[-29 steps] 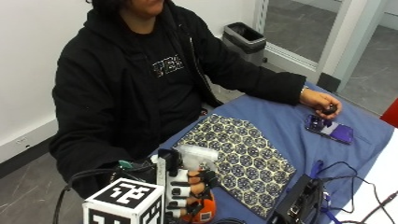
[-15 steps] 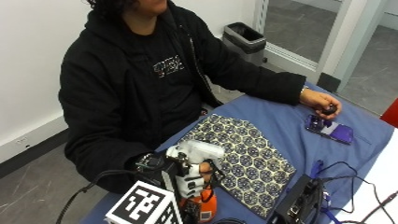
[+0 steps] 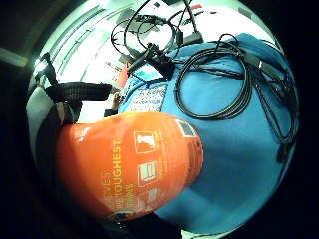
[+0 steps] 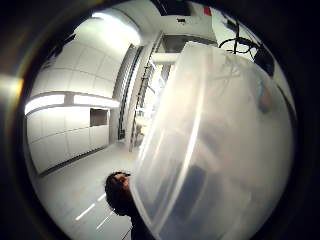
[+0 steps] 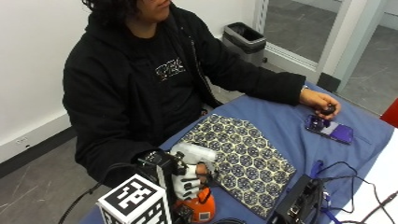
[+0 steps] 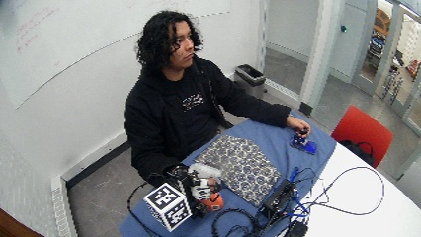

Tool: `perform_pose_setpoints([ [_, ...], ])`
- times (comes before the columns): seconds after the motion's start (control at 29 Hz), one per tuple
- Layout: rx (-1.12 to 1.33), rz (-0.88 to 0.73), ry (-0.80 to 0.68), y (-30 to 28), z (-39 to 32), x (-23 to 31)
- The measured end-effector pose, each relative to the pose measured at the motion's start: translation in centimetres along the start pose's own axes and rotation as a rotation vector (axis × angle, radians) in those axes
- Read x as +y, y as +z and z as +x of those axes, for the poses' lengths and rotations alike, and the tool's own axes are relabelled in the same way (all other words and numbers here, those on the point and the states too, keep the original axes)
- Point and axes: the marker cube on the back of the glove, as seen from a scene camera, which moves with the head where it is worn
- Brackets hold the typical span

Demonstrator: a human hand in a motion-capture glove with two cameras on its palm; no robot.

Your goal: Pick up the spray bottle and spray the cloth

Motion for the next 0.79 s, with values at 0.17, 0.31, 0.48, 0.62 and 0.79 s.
perform_pose_setpoints([
  [0.17,-0.004,-0.004,-0.004,0.0,0.0,-0.1],
  [0.31,-0.015,-0.009,0.000,-0.1,0.0,-0.3],
  [0.48,-0.054,0.004,0.036,-0.9,-1.5,-0.5],
  [0.62,-0.106,-0.074,0.035,-1.5,-5.5,-0.5],
  [0.79,0.047,-0.359,0.075,-0.7,-11.0,-0.5],
])
